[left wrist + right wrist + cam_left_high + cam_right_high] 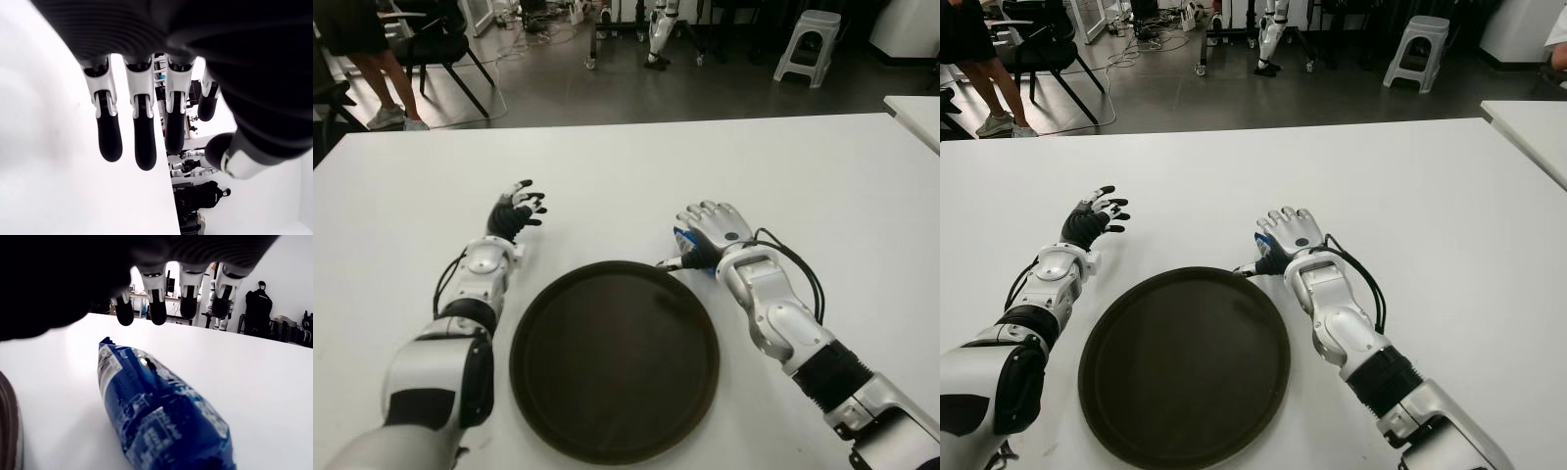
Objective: Pick up the Oreo
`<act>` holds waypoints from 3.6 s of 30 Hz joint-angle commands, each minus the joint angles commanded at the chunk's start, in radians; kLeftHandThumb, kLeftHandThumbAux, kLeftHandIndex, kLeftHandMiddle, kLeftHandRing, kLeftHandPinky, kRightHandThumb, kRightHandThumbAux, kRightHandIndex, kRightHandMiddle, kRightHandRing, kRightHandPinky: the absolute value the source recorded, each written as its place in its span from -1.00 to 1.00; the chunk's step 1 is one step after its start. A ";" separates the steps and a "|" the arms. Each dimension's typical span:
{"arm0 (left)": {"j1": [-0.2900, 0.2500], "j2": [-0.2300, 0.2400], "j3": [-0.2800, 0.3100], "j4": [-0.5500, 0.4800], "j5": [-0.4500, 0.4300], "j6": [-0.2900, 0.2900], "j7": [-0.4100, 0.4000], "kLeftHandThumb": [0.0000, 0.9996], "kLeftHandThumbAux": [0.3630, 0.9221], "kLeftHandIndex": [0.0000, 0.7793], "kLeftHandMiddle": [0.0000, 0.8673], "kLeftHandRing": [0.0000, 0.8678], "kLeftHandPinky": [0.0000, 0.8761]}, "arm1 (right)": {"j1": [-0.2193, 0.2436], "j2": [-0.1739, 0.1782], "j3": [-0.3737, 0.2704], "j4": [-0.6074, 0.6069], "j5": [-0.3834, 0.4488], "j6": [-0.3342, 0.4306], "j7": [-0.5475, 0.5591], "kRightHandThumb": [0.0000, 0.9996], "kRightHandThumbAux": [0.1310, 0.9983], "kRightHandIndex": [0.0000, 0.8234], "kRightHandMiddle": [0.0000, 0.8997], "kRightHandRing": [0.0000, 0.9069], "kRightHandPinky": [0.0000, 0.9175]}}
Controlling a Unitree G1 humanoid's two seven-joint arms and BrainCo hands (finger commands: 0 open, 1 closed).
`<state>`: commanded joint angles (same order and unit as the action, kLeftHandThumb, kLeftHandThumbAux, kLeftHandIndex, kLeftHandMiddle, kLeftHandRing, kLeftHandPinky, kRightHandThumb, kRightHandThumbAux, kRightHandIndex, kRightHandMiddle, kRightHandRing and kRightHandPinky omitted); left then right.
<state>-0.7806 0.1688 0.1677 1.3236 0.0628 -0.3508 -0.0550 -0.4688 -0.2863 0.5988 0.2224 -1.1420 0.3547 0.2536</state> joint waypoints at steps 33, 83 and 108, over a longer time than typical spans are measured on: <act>-0.001 0.007 -0.007 0.002 0.007 0.003 0.006 -0.06 -0.12 -0.64 -0.35 -0.22 -0.09 | -0.029 0.010 -0.012 0.052 0.017 0.013 -0.029 -1.00 -0.68 -0.72 -0.77 -0.71 -0.61; -0.002 0.010 -0.009 0.002 0.002 0.011 0.005 -0.07 -0.15 -0.62 -0.34 -0.21 -0.09 | -0.061 -0.029 -0.056 0.015 0.033 0.036 0.035 -1.00 -0.59 -0.81 -0.77 -0.67 -0.49; 0.000 0.011 -0.009 0.001 0.001 0.007 0.002 -0.02 -0.15 -0.61 -0.35 -0.21 -0.08 | -0.055 0.008 -0.022 0.119 0.076 -0.021 0.008 -1.00 -0.58 -0.66 -0.72 -0.63 -0.46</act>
<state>-0.7804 0.1795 0.1582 1.3244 0.0637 -0.3433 -0.0530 -0.5237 -0.2781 0.5771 0.3416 -1.0663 0.3342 0.2619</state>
